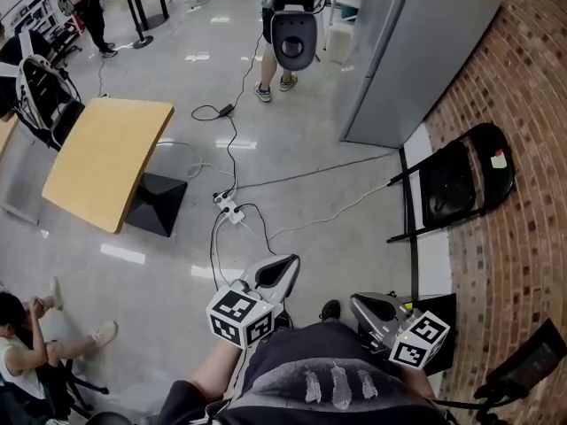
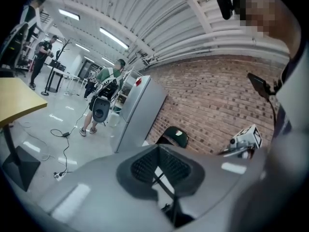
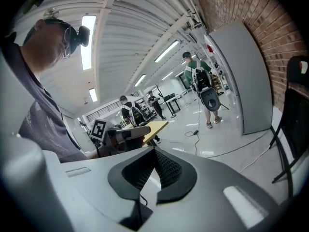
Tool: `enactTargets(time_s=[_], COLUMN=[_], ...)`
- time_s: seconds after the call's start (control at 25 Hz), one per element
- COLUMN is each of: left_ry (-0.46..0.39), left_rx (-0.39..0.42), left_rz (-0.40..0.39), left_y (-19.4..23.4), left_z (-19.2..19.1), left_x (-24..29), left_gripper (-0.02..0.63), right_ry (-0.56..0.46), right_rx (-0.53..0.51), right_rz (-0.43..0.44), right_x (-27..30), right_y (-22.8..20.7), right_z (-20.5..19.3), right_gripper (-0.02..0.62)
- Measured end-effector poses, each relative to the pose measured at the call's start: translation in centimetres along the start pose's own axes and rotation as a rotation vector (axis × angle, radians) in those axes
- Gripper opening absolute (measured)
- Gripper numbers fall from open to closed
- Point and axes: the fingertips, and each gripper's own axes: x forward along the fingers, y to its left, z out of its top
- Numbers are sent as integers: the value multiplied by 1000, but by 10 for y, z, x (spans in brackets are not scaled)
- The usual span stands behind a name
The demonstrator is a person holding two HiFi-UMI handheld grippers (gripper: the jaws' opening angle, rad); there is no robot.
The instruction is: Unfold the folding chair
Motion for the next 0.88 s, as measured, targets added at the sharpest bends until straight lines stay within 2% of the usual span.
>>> enactTargets(time_s=[0.12,0.2,0.4,0.56,0.68,0.88], left_ry=[3,1,-23,-6,23,28], left_rx=[94,153,99,142,176,345], left_rz=[-19,4,55,100,96,116], left_y=[-9,-11,-15,-25,-40,-79], left_z=[4,7,19,31,36,51], left_x=[1,-1,5,29,63,114], left_gripper=[3,3,3,3,3,3], right_ry=[-12,-38,-62,-132,-180,-212], right_rx=[-30,-37,-61,-79,-76,-38], right_rz=[69,111,166,237,219,205], right_x=[10,16,15,-12,-38,-83], right_y=[8,9,-9,-29,-54,-96], right_z=[9,16,25,48,61,65], right_gripper=[2,2,2,2,2,2])
